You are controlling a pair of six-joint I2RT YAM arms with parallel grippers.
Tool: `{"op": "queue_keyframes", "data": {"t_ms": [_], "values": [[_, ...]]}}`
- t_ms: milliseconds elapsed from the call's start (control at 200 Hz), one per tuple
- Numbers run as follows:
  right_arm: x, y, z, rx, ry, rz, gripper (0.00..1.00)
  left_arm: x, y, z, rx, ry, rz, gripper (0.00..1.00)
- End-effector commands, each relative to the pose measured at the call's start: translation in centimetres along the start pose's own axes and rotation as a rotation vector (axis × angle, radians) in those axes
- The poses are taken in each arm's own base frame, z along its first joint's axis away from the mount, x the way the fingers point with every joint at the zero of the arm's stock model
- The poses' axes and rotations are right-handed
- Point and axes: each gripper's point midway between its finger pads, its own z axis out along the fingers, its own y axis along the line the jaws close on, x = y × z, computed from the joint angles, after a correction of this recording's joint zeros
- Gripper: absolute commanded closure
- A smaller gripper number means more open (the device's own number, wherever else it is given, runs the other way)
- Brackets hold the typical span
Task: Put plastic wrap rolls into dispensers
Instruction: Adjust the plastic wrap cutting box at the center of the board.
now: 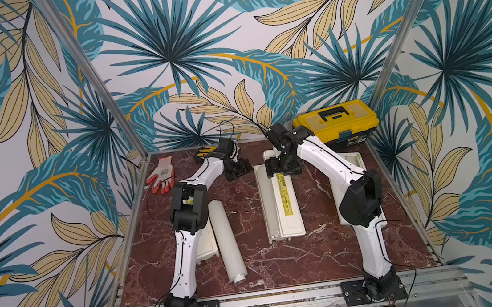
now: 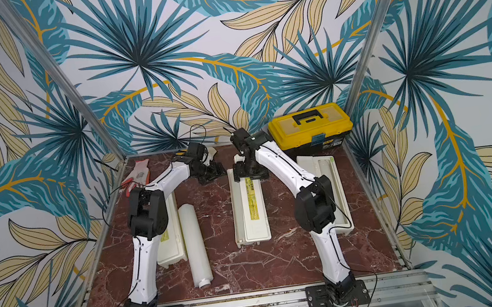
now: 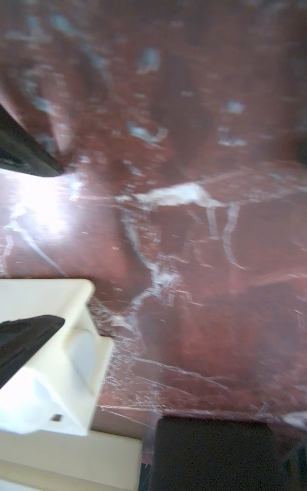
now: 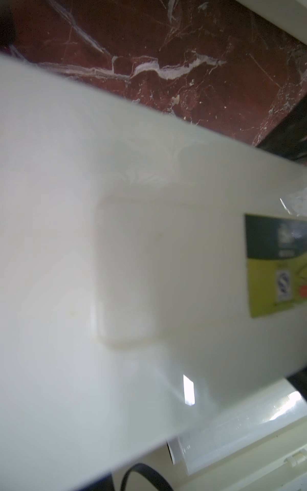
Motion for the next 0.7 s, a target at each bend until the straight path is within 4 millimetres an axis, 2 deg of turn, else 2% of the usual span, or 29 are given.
{"op": "queue_keyframes", "data": {"t_ms": [0, 80, 175, 285, 381, 476, 571, 696], "values": [[1.0, 0.5, -1.5, 0.018, 0.000, 0.001, 0.27, 1.5, 1.6, -2.2, -0.081, -0.011, -0.036, 0.12], [1.4, 0.4, -1.2, 0.047, 0.008, -0.004, 0.27, 1.7, 2.4, -4.0, -0.089, -0.036, -0.046, 0.11], [1.6, 0.2, -1.3, 0.073, 0.007, -0.003, 0.26, 3.7, 3.0, -4.6, -0.062, 0.015, -0.056, 0.11], [1.4, -0.1, -1.2, 0.089, -0.004, 0.010, 0.25, 7.4, 3.0, -3.7, -0.027, 0.116, -0.064, 0.12], [1.3, 0.2, -1.2, 0.080, -0.008, 0.019, 0.25, 10.4, 2.2, -2.9, 0.003, 0.199, -0.055, 0.12], [1.1, 1.2, -1.2, 0.038, -0.015, 0.008, 0.23, 13.2, 1.4, -2.4, 0.026, 0.263, -0.044, 0.13], [0.8, 2.1, -1.4, 0.021, -0.044, 0.001, 0.22, 15.4, 0.7, -2.4, 0.051, 0.293, -0.035, 0.13], [0.7, 2.1, -1.3, 0.035, -0.041, 0.008, 0.23, 16.7, -0.1, -2.1, 0.073, 0.317, 0.002, 0.13]]}}
